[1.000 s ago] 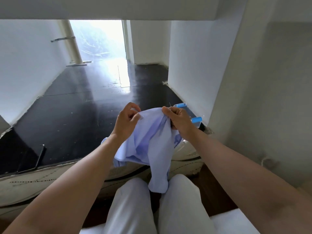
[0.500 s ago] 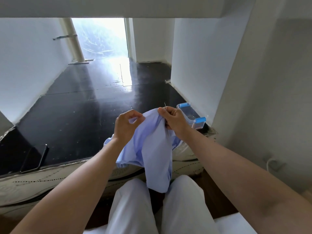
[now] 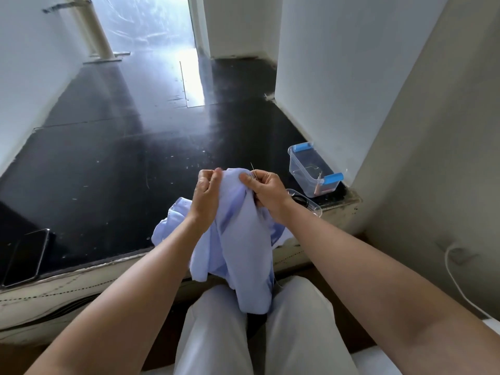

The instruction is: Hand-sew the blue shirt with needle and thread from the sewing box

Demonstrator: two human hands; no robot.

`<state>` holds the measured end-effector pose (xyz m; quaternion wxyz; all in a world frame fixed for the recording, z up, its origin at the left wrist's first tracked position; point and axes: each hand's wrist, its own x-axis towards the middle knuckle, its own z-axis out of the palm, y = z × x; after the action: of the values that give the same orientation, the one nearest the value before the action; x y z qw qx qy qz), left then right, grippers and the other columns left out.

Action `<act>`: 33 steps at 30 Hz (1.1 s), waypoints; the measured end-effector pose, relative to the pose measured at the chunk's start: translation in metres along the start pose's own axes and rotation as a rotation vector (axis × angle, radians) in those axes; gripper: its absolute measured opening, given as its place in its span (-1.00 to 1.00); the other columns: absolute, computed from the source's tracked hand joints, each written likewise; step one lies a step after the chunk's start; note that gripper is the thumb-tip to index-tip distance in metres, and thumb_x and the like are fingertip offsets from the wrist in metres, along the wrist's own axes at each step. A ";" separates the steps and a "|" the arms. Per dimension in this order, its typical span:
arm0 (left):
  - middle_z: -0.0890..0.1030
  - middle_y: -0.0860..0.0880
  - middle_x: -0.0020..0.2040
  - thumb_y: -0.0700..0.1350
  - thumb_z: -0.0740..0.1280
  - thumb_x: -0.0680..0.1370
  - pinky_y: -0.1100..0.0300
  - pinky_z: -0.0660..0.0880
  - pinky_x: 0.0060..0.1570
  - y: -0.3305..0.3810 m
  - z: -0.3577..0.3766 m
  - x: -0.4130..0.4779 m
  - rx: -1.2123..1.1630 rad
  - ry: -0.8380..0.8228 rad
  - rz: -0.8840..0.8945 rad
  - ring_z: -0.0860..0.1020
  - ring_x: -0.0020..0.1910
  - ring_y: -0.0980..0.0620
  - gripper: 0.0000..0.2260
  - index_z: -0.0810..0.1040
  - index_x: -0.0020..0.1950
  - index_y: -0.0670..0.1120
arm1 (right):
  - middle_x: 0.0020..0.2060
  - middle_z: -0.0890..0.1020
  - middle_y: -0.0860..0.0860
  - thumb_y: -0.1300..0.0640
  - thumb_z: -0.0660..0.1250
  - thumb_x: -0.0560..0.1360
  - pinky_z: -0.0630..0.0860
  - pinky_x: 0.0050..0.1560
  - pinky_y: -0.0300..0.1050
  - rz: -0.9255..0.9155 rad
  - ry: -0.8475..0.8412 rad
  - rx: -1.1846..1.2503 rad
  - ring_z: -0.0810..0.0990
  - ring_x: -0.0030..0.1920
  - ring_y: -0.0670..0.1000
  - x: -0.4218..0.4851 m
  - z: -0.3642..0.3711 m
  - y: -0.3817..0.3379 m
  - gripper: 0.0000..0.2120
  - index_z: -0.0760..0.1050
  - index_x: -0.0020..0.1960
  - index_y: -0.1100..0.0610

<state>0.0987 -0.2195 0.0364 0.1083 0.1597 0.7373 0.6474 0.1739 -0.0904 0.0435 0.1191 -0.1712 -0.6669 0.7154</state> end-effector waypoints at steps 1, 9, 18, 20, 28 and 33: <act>0.49 0.02 -0.14 -0.02 0.27 0.63 0.25 0.45 -0.15 -0.002 0.001 0.005 0.035 -0.077 -0.013 0.47 -0.17 0.13 -0.86 0.40 0.02 -0.07 | -0.17 0.51 0.17 0.10 0.33 0.57 0.46 -0.09 0.04 0.005 0.012 0.000 0.47 -0.14 0.16 0.006 -0.001 0.001 -0.77 0.49 -0.03 0.29; 0.56 -0.09 -0.24 -0.21 0.28 0.61 0.14 0.36 -0.18 -0.041 0.015 0.047 0.377 -0.212 -0.039 0.43 -0.25 0.01 -0.85 0.62 -0.09 -0.20 | -0.15 0.59 0.11 0.08 0.41 0.52 0.55 -0.05 -0.01 0.171 0.092 -0.033 0.54 -0.09 0.07 0.032 -0.023 0.021 -0.78 0.56 0.02 0.23; 0.52 -0.06 -0.17 -0.20 0.18 0.65 0.24 0.38 -0.22 -0.071 0.046 0.052 0.220 -0.180 -0.239 0.43 -0.18 0.04 -0.82 0.58 0.06 -0.20 | -0.38 0.45 -0.02 -0.08 0.31 0.57 0.35 -0.50 -0.30 0.402 0.227 -0.152 0.38 -0.42 -0.11 0.033 -0.059 0.047 -0.69 0.55 0.05 0.18; 0.50 -0.05 -0.22 -0.20 0.17 0.64 0.25 0.36 -0.27 -0.077 0.051 0.056 0.205 -0.141 -0.269 0.42 -0.18 0.02 -0.82 0.56 -0.01 -0.18 | -0.34 0.49 0.01 -0.02 0.32 0.57 0.41 -0.37 -0.20 0.471 0.334 -0.200 0.44 -0.37 -0.07 0.035 -0.073 0.062 -0.78 0.53 -0.04 0.15; 0.57 -0.06 -0.17 -0.16 0.14 0.65 0.22 0.45 -0.23 -0.089 0.064 0.062 0.121 -0.034 -0.310 0.49 -0.20 0.04 -0.79 0.57 0.00 -0.13 | -0.23 0.42 0.05 0.17 0.30 0.56 0.35 -0.39 -0.19 0.818 0.611 -0.248 0.37 -0.34 -0.04 0.026 -0.128 0.132 -0.69 0.44 0.26 0.28; 0.63 -0.11 -0.10 -0.11 0.17 0.64 -0.02 0.55 0.04 -0.101 0.057 0.071 0.094 0.003 -0.314 0.56 -0.10 -0.02 -0.77 0.60 0.03 -0.17 | -0.26 0.41 0.06 0.17 0.26 0.59 0.32 -0.44 -0.20 0.957 0.523 -0.186 0.36 -0.35 -0.03 0.036 -0.124 0.148 -0.70 0.43 0.29 0.25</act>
<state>0.0448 -0.1514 -0.0680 0.1994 0.0467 0.7828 0.5875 0.1994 0.0254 -0.1134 -0.0733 -0.6368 -0.5234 0.5614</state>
